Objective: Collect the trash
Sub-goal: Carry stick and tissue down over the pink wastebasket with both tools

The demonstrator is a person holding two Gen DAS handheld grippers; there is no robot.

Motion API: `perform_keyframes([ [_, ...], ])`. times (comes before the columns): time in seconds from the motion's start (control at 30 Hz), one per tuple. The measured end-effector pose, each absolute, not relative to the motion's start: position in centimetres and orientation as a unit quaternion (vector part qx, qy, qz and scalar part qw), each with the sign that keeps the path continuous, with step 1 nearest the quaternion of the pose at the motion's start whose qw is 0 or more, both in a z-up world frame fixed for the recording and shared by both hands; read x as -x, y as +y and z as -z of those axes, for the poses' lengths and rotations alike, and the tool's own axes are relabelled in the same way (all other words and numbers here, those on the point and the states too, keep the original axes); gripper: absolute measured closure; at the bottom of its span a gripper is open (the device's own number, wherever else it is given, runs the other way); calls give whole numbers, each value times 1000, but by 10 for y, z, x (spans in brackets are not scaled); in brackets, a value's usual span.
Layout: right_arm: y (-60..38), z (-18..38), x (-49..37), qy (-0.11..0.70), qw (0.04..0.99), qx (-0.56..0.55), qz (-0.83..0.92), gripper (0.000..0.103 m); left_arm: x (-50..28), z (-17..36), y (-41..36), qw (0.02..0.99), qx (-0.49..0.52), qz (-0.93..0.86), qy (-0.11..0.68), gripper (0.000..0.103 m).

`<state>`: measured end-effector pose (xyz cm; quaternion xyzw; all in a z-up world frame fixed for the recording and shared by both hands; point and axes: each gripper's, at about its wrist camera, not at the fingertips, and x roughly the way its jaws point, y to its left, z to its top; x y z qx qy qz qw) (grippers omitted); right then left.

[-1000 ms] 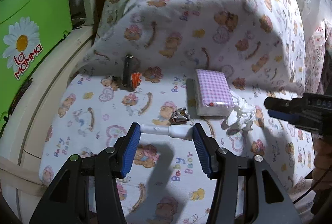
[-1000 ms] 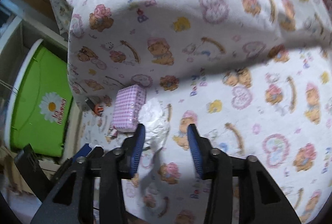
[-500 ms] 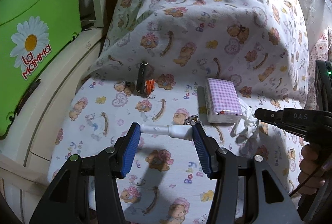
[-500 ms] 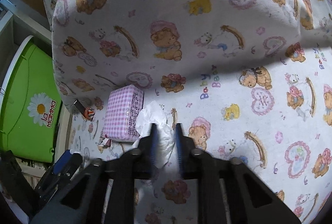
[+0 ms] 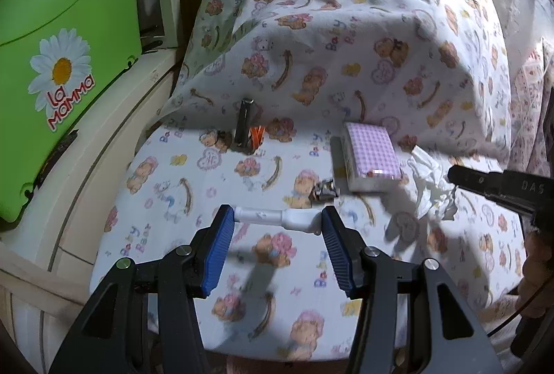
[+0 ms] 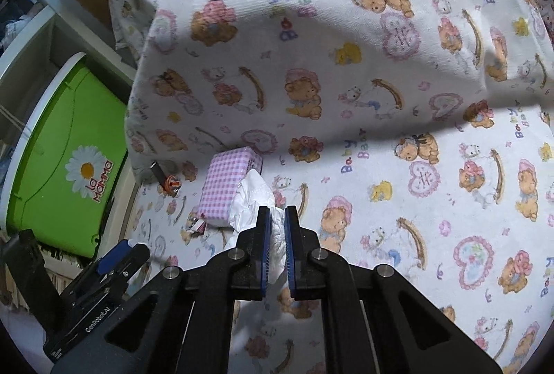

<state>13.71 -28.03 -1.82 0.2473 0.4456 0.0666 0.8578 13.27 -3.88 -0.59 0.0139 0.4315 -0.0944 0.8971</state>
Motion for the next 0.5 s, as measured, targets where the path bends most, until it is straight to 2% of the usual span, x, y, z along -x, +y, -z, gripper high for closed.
perform_keyframes([
  [0.5, -235, -1, -79, 444, 853, -215, -167, 94, -66, -4, -19, 896, -3, 103, 432, 53],
])
